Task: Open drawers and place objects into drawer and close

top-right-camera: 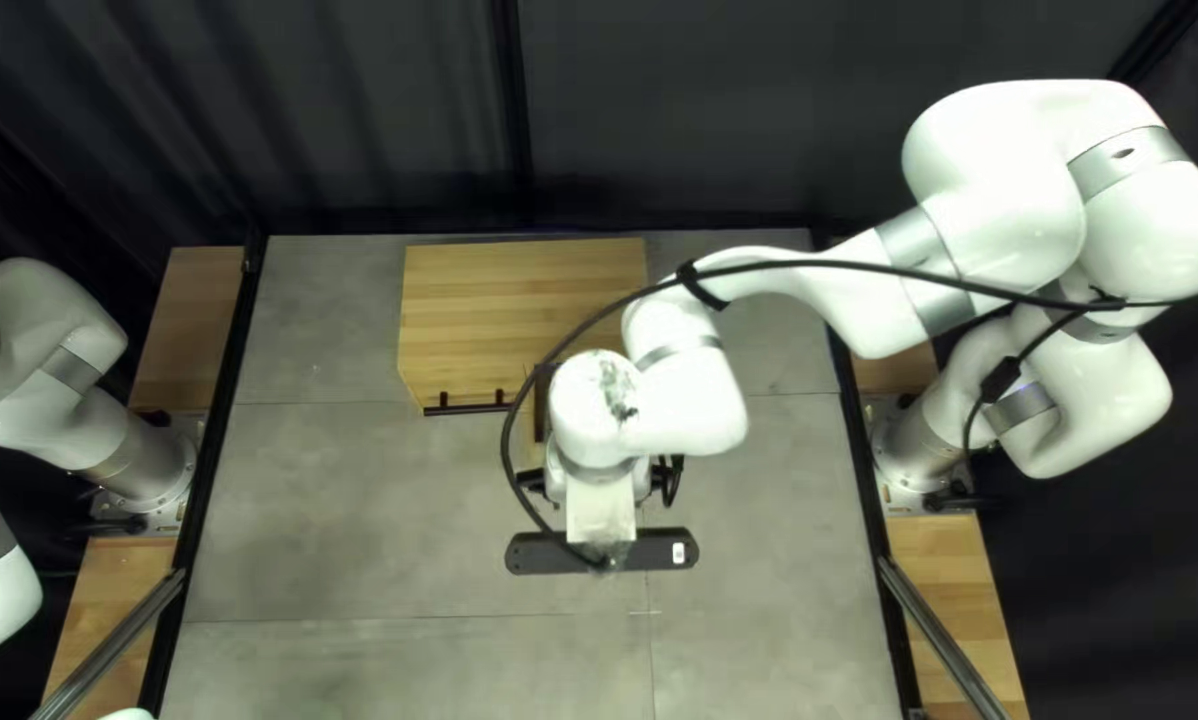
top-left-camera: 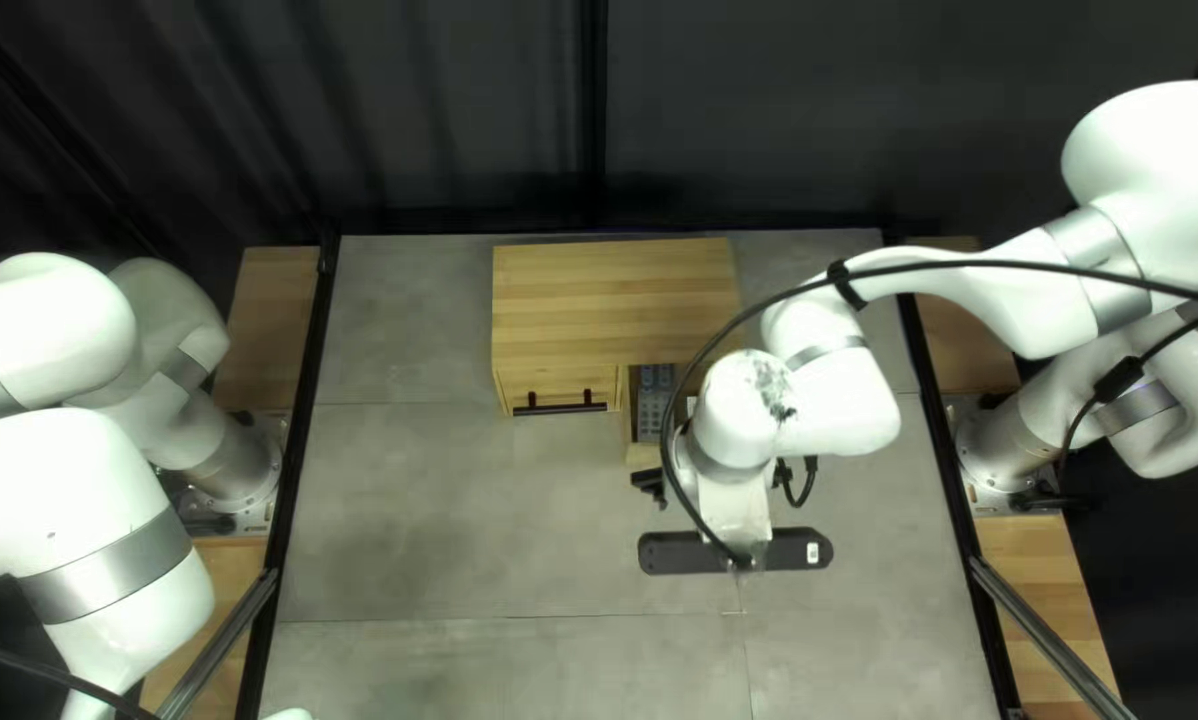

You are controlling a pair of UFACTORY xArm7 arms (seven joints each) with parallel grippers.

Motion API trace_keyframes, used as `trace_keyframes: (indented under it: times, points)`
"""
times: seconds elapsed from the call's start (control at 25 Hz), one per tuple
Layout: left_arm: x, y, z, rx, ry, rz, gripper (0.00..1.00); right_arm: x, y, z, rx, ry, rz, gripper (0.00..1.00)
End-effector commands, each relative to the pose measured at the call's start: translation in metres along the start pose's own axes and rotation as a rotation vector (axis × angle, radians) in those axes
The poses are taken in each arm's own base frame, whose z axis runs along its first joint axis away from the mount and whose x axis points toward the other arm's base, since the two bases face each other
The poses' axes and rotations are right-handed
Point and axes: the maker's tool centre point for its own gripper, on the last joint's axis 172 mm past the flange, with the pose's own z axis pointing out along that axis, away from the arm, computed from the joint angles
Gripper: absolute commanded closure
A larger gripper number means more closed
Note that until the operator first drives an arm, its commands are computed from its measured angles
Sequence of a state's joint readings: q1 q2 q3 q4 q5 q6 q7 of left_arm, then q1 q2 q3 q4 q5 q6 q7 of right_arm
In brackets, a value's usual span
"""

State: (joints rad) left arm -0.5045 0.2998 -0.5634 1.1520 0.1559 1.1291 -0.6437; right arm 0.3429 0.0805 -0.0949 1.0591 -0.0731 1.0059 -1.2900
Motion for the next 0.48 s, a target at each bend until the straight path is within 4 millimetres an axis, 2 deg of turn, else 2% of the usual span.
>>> trace_keyframes:
  times: [0.04,0.48]
  points:
    - [0.0,0.0,0.0,0.0,0.0,0.0,0.0,0.002,0.002,0.005,-0.001,-0.019,-0.009,0.0]
    - [0.0,0.0,0.0,0.0,0.0,0.0,0.0,0.01,0.013,0.018,-0.009,-0.061,-0.007,0.0]
